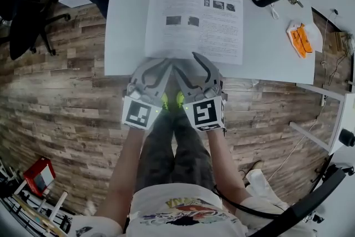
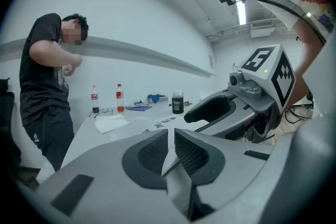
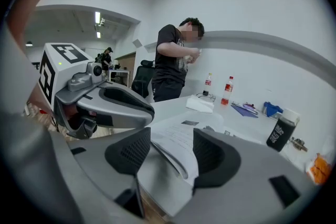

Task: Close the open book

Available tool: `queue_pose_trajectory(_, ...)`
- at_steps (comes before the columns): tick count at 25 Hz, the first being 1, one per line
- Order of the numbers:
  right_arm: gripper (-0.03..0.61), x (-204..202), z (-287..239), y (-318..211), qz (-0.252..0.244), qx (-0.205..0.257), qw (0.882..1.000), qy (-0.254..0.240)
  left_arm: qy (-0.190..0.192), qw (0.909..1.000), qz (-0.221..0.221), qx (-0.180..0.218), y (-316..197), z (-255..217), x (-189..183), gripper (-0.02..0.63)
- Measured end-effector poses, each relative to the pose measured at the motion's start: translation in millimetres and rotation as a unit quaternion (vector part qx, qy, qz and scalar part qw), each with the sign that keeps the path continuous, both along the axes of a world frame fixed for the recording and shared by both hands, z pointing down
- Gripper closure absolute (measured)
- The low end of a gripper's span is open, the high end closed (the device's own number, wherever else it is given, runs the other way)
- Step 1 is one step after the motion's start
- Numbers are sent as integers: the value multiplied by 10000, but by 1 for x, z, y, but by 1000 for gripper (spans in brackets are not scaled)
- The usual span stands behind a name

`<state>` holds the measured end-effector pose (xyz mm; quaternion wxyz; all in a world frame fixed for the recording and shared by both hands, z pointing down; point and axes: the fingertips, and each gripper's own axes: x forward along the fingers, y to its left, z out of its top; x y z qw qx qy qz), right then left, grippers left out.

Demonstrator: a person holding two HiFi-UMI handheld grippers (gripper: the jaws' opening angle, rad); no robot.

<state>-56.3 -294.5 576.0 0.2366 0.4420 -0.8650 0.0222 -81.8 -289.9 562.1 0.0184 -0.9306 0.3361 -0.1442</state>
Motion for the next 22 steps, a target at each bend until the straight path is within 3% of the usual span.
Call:
queue_pose_trajectory(7,334,1,35,-6,-74,63,9962,863,24,9999,-164,4,-12,18,-8,598)
queue_pose_trajectory(13,325,6,51,-18,155,99,9930,1163,212,9991,-358,-20,-22,25,-13,598)
queue_pose_trajectory(19,322,6,65,-24,44,170,9872,1585,229,9992,-328,42,-24,27,-13,598)
queue_pose_trajectory(22,322,3,69,-25,-12,275,9819,1876,466,9976,-502,-43,-25,24,-17,598)
